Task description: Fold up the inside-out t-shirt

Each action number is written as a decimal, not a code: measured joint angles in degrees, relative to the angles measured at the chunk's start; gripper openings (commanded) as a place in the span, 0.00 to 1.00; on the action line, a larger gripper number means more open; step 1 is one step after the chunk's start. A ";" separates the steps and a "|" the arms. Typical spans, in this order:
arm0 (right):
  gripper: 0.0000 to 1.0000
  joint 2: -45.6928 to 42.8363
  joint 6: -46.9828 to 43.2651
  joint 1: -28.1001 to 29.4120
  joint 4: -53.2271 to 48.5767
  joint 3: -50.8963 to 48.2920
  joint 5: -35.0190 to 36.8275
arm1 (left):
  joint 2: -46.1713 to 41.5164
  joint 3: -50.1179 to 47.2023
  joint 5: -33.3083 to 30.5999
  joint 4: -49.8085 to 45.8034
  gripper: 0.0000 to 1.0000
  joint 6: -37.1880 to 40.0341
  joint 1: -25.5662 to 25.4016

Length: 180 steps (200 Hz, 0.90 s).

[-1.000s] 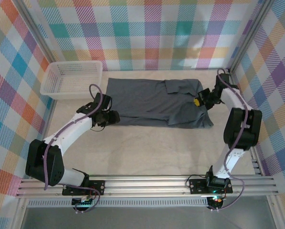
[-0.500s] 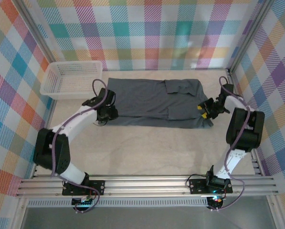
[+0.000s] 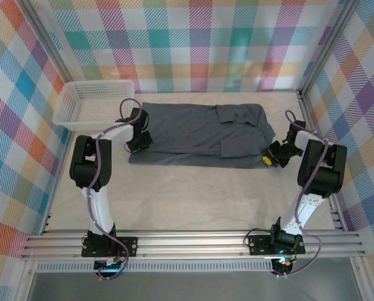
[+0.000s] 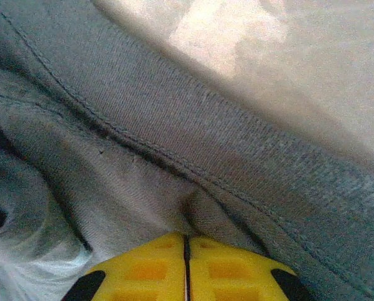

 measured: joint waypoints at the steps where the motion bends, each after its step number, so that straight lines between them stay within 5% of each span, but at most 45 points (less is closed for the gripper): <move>1: 0.11 -0.07 -0.04 -0.04 -0.09 0.00 0.13 | -0.39 -0.59 0.09 0.31 0.00 -0.28 0.00; 46: 0.09 -4.33 -2.54 -1.38 -5.92 -4.68 3.52 | -17.88 -23.15 2.84 2.71 0.00 -6.49 -0.11; 92: 0.17 -23.74 2.29 -1.84 -11.69 -23.85 10.12 | -38.62 -40.09 2.56 -3.45 0.00 -11.52 -8.09; 125: 0.40 -32.30 2.40 -1.86 -18.27 -21.27 11.41 | -49.20 -40.26 -0.07 -8.50 0.42 -12.22 -9.51; 180: 0.47 -27.02 0.04 0.33 -11.06 -6.27 0.46 | -48.37 -28.50 -1.49 -5.75 0.49 -4.85 -9.75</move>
